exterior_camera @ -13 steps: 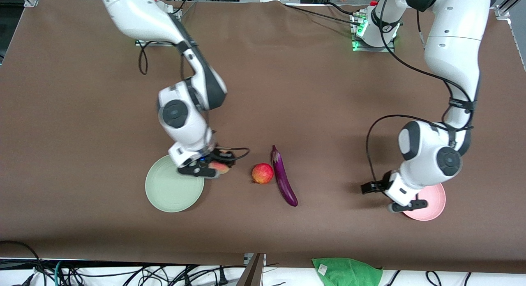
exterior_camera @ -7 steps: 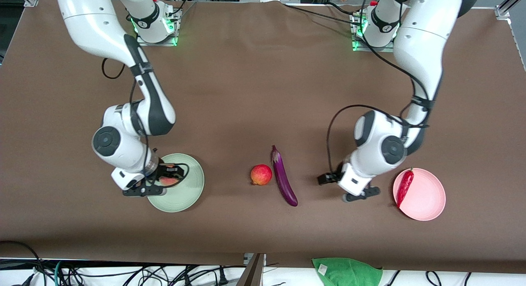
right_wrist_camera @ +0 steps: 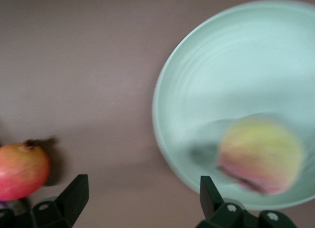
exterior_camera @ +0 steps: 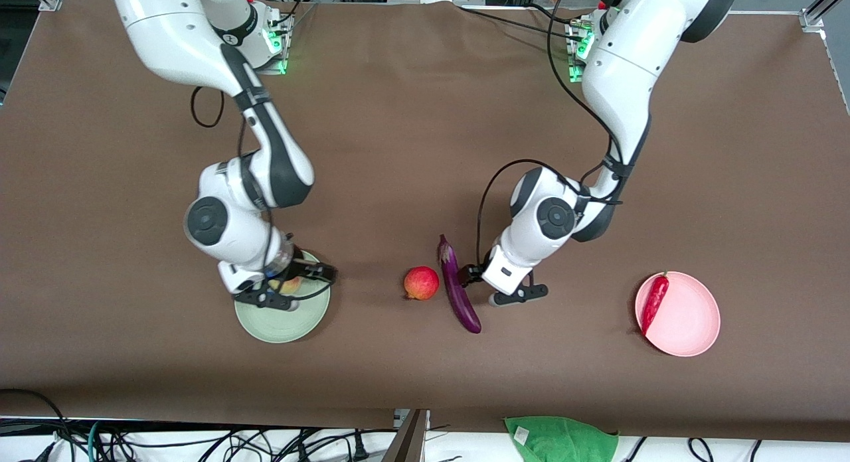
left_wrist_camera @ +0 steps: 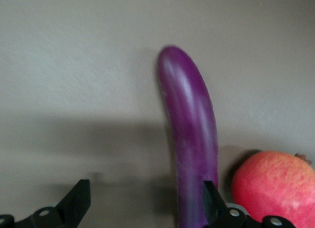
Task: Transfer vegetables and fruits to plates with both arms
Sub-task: 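Reach the right gripper to the apple while the left gripper grasps the eggplant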
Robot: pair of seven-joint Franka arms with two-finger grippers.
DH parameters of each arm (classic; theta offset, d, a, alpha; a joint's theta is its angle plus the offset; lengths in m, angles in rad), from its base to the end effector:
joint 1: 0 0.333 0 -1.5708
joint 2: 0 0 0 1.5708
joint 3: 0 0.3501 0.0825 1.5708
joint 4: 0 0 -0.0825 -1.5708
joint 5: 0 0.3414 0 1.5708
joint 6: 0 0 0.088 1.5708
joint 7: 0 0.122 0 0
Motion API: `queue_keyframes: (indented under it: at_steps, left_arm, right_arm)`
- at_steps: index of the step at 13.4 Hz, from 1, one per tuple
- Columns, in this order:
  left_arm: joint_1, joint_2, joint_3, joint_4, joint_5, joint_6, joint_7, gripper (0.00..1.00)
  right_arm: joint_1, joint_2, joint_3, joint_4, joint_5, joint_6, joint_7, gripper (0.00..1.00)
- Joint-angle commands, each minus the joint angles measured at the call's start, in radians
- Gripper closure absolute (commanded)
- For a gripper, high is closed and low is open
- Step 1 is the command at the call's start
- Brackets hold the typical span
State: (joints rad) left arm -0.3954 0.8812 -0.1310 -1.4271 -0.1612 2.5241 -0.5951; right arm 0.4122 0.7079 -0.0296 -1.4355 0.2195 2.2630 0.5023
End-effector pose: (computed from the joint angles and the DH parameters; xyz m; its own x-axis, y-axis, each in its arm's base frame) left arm 0.6548 -0.3520 0.2269 0.9669 0.2518 0.0402 0.2298 -0.9288 0.2906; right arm 0.6671 0.2826 0.3198 0.9704 -0.2409 0.0167 -0.2330 -0.9524 -0.1966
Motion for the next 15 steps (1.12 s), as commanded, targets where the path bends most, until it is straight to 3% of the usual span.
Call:
queue_keyframes:
  at_steps: [1, 4, 9, 10, 11, 13, 14, 15]
  left_arm:
    - [-0.031, 0.019, 0.01, 0.011, -0.008, 0.027, -0.037, 0.0]
    - [-0.045, 0.038, 0.008, 0.014, -0.009, 0.051, -0.07, 0.0]
    - [-0.068, 0.068, 0.008, 0.025, 0.04, 0.084, -0.123, 0.03]
    - [-0.068, 0.074, 0.008, 0.027, 0.06, 0.085, -0.144, 0.1]
    - [-0.068, 0.076, 0.008, 0.027, 0.075, 0.085, -0.147, 0.29]
    - [-0.066, 0.075, 0.008, 0.025, 0.083, 0.085, -0.147, 0.8]
    - [-0.066, 0.074, 0.01, 0.025, 0.084, 0.085, -0.146, 0.99]
    - [-0.06, 0.073, 0.008, 0.025, 0.088, 0.085, -0.143, 1.0]
  right_arm:
    - [0.071, 0.039, -0.001, 0.049, 0.012, 0.062, 0.207, 0.0]
    - [0.135, 0.157, -0.001, 0.124, 0.009, 0.238, 0.415, 0.0]
    - [0.163, 0.318, -0.004, 0.331, 0.011, 0.354, 0.586, 0.0]
    - [0.169, 0.332, -0.003, 0.343, 0.011, 0.374, 0.61, 0.0]
    - [0.178, 0.34, -0.001, 0.342, 0.011, 0.41, 0.625, 0.0]
    - [0.197, 0.358, -0.001, 0.339, 0.011, 0.441, 0.645, 0.0]
    - [0.206, 0.367, -0.001, 0.339, 0.009, 0.443, 0.647, 0.0]
    - [0.218, 0.369, -0.003, 0.334, 0.009, 0.443, 0.647, 0.0]
